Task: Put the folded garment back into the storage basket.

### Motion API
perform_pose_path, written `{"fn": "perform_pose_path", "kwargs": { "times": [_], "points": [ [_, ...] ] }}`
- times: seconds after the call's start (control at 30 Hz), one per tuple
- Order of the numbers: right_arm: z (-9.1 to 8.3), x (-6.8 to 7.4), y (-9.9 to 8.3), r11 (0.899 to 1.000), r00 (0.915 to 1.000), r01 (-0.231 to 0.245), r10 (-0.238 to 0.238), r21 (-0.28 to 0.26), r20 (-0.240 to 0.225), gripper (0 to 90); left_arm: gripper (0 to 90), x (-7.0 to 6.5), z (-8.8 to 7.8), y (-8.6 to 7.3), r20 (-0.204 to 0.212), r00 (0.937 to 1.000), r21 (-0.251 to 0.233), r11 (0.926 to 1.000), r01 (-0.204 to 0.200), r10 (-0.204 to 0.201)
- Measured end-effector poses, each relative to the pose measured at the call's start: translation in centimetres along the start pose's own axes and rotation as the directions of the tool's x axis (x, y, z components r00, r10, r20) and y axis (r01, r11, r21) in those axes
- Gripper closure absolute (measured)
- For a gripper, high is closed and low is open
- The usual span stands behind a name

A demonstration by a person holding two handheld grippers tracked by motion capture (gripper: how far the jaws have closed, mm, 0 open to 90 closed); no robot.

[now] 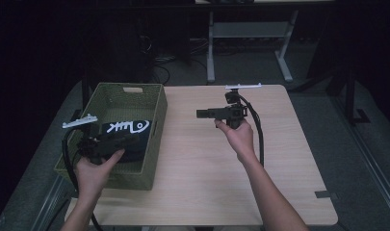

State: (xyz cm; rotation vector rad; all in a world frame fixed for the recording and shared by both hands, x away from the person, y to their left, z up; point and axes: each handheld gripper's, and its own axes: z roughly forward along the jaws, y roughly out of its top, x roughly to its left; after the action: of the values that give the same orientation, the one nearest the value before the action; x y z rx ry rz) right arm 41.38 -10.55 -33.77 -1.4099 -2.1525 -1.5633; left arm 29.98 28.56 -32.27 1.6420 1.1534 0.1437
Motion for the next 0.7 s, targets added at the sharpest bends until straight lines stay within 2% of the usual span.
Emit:
{"fn": "perform_pose_path", "kwargs": {
  "times": [0.2, 0.7],
  "points": [
    [-0.8, -0.6, -0.4, 1.000, 0.9998, -0.020, 0.020, -0.008, 0.005, 32.9, 31.0, -0.7, 0.8, -0.2, 0.019, 0.9998, 0.012, 0.9999, -0.007, 0.007],
    [-2.5, -1.9, -1.4, 0.999, 0.9986, -0.044, 0.045, -0.022, 0.029, 32.2, 30.6, -2.1, 2.3, -0.4, 0.052, 0.9983, 0.027, 0.9993, -0.028, 0.027]
  ]
}}
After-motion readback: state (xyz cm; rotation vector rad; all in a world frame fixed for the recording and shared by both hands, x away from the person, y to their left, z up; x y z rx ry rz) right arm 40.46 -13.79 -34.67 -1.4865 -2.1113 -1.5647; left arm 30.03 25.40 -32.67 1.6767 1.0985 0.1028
